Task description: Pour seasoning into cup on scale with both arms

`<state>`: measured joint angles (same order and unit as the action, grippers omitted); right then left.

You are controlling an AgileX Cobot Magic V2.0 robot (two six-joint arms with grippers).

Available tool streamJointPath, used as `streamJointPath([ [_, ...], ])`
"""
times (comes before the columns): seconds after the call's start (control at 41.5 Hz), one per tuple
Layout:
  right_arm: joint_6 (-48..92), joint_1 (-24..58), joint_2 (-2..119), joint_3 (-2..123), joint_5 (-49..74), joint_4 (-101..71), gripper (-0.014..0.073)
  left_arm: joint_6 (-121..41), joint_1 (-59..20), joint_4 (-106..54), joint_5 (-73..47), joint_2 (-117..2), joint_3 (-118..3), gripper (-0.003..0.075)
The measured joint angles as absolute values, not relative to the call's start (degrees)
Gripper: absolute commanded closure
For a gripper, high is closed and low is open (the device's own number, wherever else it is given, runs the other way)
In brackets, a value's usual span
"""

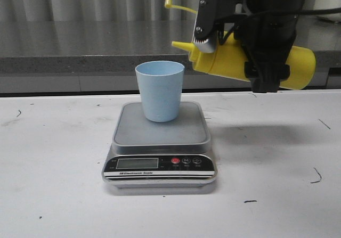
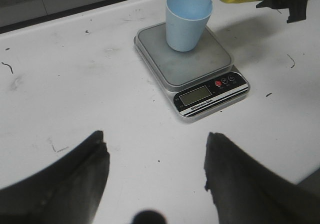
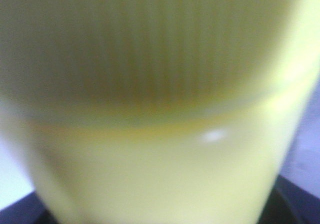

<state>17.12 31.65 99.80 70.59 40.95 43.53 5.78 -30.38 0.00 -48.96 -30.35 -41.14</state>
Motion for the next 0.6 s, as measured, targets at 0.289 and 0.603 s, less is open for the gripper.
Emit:
streamJointPath([
  [0.289, 17.0, 32.4, 100.4, 70.9, 40.7, 59.5, 0.0277, 5.8, -30.4, 0.0, -49.0, -30.4, -41.1, 0.0300],
  [0.603, 17.0, 32.4, 100.4, 70.9, 39.8, 69.7, 0.0277, 5.8, -30.4, 0.0, -49.0, -30.4, -41.1, 0.0300],
])
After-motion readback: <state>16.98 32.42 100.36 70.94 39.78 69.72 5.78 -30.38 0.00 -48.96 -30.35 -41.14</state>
